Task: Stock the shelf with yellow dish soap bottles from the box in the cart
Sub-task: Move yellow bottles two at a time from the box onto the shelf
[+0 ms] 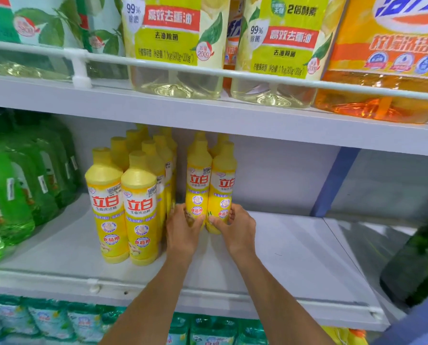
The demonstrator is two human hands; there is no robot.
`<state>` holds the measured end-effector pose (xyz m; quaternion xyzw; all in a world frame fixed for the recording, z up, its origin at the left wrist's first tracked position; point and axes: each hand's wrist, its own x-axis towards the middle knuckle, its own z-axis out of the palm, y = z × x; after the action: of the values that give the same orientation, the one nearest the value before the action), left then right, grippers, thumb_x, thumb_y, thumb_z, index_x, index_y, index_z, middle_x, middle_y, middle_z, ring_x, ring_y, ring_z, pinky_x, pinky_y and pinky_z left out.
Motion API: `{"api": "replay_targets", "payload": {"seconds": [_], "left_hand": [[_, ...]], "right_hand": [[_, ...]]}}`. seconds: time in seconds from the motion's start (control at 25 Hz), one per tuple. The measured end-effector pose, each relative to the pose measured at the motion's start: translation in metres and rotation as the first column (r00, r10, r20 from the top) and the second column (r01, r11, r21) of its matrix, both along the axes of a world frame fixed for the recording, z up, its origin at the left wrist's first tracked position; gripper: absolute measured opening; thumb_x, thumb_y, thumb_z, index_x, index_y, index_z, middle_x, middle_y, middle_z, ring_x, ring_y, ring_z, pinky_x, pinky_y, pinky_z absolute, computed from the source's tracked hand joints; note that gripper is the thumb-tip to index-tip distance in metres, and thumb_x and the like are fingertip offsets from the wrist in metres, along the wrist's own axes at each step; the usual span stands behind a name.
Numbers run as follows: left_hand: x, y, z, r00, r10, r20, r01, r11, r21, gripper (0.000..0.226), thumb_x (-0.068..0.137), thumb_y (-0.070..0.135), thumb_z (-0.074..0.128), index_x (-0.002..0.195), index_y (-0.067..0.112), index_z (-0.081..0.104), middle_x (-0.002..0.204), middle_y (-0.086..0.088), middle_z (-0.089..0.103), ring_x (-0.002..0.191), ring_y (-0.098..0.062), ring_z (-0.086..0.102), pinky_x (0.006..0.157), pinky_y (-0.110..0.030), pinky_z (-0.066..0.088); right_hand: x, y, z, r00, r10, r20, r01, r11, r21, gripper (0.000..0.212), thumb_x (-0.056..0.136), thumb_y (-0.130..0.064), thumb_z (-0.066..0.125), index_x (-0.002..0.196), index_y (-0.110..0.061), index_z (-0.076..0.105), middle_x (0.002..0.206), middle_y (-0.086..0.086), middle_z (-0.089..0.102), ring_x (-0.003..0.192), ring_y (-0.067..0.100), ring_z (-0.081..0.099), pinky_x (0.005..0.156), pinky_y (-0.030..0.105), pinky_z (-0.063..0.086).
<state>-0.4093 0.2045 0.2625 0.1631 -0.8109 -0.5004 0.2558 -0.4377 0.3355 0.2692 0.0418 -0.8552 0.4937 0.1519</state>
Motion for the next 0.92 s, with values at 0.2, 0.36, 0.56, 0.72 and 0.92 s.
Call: {"api": "replay_targets", "payload": {"seconds": [0.2, 0.36, 0.56, 0.72, 0.92], "left_hand": [[-0.009, 0.0, -0.003, 0.999, 0.029, 0.026, -0.027, 0.998, -0.055, 0.046, 0.083, 0.032, 0.079, 0.12, 0.012, 0.061, 0.12, -0.009, 0.069, 0.111, -0.028, 0.065, 0.096, -0.045, 0.054], [-0.01, -0.001, -0.007, 0.997, 0.046, 0.055, -0.041, 0.994, -0.098, 0.052, 0.083, 0.04, 0.077, 0.125, 0.016, 0.058, 0.122, -0.006, 0.068, 0.112, -0.027, 0.065, 0.094, -0.046, 0.056], [-0.011, -0.002, -0.008, 0.996, 0.053, 0.075, -0.045, 0.994, -0.102, 0.052, 0.082, 0.041, 0.078, 0.124, 0.017, 0.058, 0.121, -0.004, 0.069, 0.111, -0.026, 0.066, 0.094, -0.046, 0.057], [-0.007, -0.002, 0.002, 0.995, -0.001, 0.099, 0.009, 0.996, -0.085, 0.051, 0.083, 0.036, 0.079, 0.124, 0.016, 0.057, 0.121, -0.005, 0.067, 0.111, -0.026, 0.065, 0.095, -0.04, 0.055], [0.018, -0.005, 0.018, 0.967, -0.101, 0.232, 0.149, 0.968, -0.201, 0.058, 0.083, 0.046, 0.071, 0.126, 0.015, 0.047, 0.124, -0.008, 0.062, 0.114, -0.03, 0.062, 0.094, -0.046, 0.054]], "right_hand": [[-0.007, -0.001, -0.004, 1.0, -0.009, -0.009, 0.009, 1.0, -0.004, 0.044, 0.071, -0.051, 0.085, 0.104, -0.027, 0.067, 0.1, -0.005, 0.073, 0.094, 0.016, 0.068, 0.086, 0.039, 0.059], [-0.009, -0.004, -0.004, 1.0, -0.014, 0.006, 0.014, 1.0, -0.014, 0.046, 0.072, -0.051, 0.085, 0.107, -0.025, 0.067, 0.102, -0.004, 0.072, 0.096, 0.017, 0.068, 0.087, 0.04, 0.059], [-0.009, -0.006, -0.006, 1.0, -0.015, 0.019, 0.015, 1.0, 0.013, 0.05, 0.075, -0.052, 0.082, 0.112, -0.023, 0.067, 0.106, -0.003, 0.071, 0.1, 0.019, 0.067, 0.089, 0.04, 0.059], [-0.007, -0.007, 0.006, 0.998, -0.016, 0.054, 0.012, 0.998, 0.066, 0.046, 0.075, -0.046, 0.084, 0.11, -0.02, 0.07, 0.105, 0.0, 0.073, 0.097, 0.019, 0.067, 0.087, 0.032, 0.058], [0.016, 0.007, 0.037, 0.986, 0.07, 0.152, -0.101, 0.973, 0.207, 0.038, 0.083, -0.048, 0.072, 0.107, -0.02, 0.064, 0.105, -0.002, 0.066, 0.099, 0.019, 0.062, 0.079, 0.03, 0.047]]}}
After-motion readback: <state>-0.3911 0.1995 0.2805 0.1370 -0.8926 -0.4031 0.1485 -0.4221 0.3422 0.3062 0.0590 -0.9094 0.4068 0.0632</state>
